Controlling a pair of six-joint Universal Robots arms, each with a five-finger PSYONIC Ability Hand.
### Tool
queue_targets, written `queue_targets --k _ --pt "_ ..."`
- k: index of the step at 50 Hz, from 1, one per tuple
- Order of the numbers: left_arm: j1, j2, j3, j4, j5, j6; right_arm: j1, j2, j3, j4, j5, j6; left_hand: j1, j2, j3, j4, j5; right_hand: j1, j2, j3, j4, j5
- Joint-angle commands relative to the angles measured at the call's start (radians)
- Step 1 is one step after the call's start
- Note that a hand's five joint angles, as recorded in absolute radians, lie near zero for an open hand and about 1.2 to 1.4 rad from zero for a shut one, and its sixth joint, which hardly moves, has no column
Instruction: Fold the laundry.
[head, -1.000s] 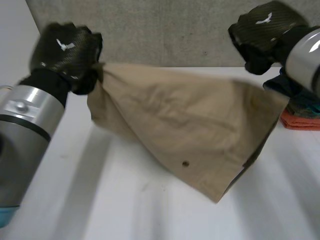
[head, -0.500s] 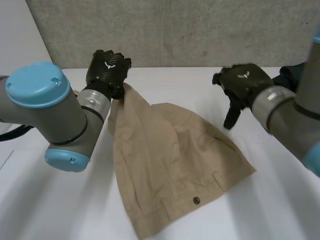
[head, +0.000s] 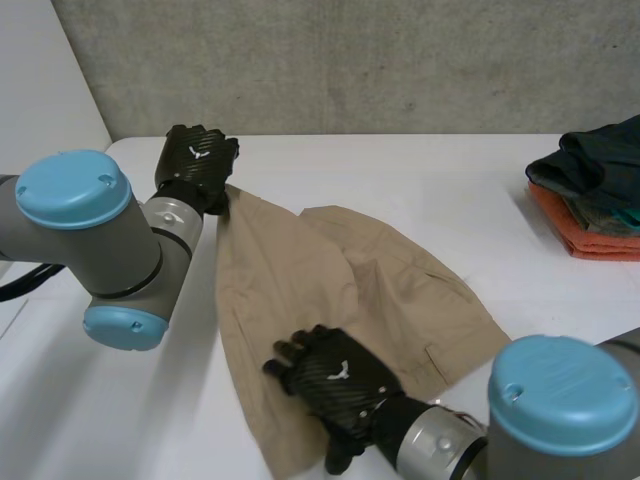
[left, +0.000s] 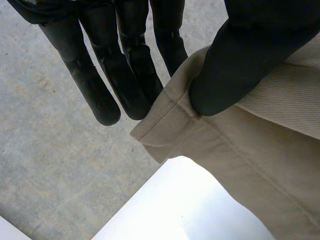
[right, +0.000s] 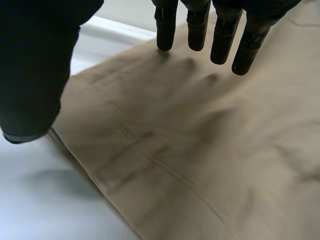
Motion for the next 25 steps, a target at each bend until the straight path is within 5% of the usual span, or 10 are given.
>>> queue_targets --k 1,20,24,25 --pt "0.004 0.001 0.000 0.000 -0.001 -0.001 0.076 0.069 -0.031 -0.123 -0.048 -0.069 0.246 0.197 0.203 0.196 0.250 0.002 -0.027 0.007 -0.019 -0.020" --pt "0.004 0.001 -0.001 0.000 -0.001 -0.001 0.090 0.195 -0.102 -0.172 -0.046 -0.223 0.246 0.197 0.203 0.196 0.250 0.322 0.293 0.327 0.301 0.300" --pt "0.006 0.001 0.000 0.000 -0.001 -0.001 0.090 0.208 -0.105 -0.206 -0.043 -0.252 0.246 0.197 0.203 0.196 0.250 0.650 0.621 0.655 0.629 0.628" --pt "0.006 0.002 0.000 0.000 -0.003 -0.001 0.089 0.208 -0.109 -0.215 -0.042 -0.258 0.246 0.197 0.203 0.196 0.250 1.046 1.017 1.051 1.025 1.024"
